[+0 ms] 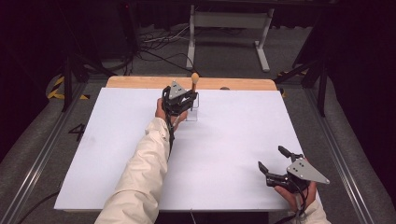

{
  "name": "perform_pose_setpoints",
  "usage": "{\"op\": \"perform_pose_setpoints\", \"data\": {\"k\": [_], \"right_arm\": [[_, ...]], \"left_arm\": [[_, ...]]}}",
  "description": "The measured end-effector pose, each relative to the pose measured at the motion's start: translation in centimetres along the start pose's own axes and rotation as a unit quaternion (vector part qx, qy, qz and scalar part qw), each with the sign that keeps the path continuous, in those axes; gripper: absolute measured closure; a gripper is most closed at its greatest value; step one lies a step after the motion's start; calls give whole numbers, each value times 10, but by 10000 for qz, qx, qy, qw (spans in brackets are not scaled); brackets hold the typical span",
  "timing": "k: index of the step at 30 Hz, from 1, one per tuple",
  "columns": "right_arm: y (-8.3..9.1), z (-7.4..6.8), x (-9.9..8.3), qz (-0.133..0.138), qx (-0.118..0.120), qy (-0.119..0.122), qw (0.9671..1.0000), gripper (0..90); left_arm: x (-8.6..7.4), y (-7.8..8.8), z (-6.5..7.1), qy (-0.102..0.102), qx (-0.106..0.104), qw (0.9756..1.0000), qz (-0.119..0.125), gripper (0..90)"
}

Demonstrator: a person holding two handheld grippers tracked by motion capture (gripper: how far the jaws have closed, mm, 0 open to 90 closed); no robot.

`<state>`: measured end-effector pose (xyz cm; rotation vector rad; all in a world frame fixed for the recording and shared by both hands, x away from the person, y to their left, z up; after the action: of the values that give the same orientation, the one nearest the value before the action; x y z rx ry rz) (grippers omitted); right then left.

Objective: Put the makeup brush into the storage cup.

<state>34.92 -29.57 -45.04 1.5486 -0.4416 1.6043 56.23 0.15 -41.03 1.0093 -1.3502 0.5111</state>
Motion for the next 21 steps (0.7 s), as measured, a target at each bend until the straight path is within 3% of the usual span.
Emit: {"op": "perform_pose_setpoints", "data": {"k": [7, 15, 21], "right_arm": [[0, 0, -1, -5, 18, -15, 10000, 127], [0, 0, -1, -10, 27, -8, 10000, 126], [-1, -1, -1, -39, 42, 2, 10000, 125]], "left_arm": [[2, 2, -2, 18, 7, 10000, 58, 771], [7, 8, 0, -39, -17, 9999, 110, 656], [13, 17, 1, -204, -8, 9996, 180, 550]]}}
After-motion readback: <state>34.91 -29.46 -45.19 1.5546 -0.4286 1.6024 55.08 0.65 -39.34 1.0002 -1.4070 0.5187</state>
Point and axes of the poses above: each handheld gripper's, and its own axes: y roughly backward along the jaws, x roughly out of its top, z roughly to its right, the point moved 7 cm from there along -y, roughly forward along the jaws, and after that the axes turned 10 degrees about x, right-handed, at the moved point
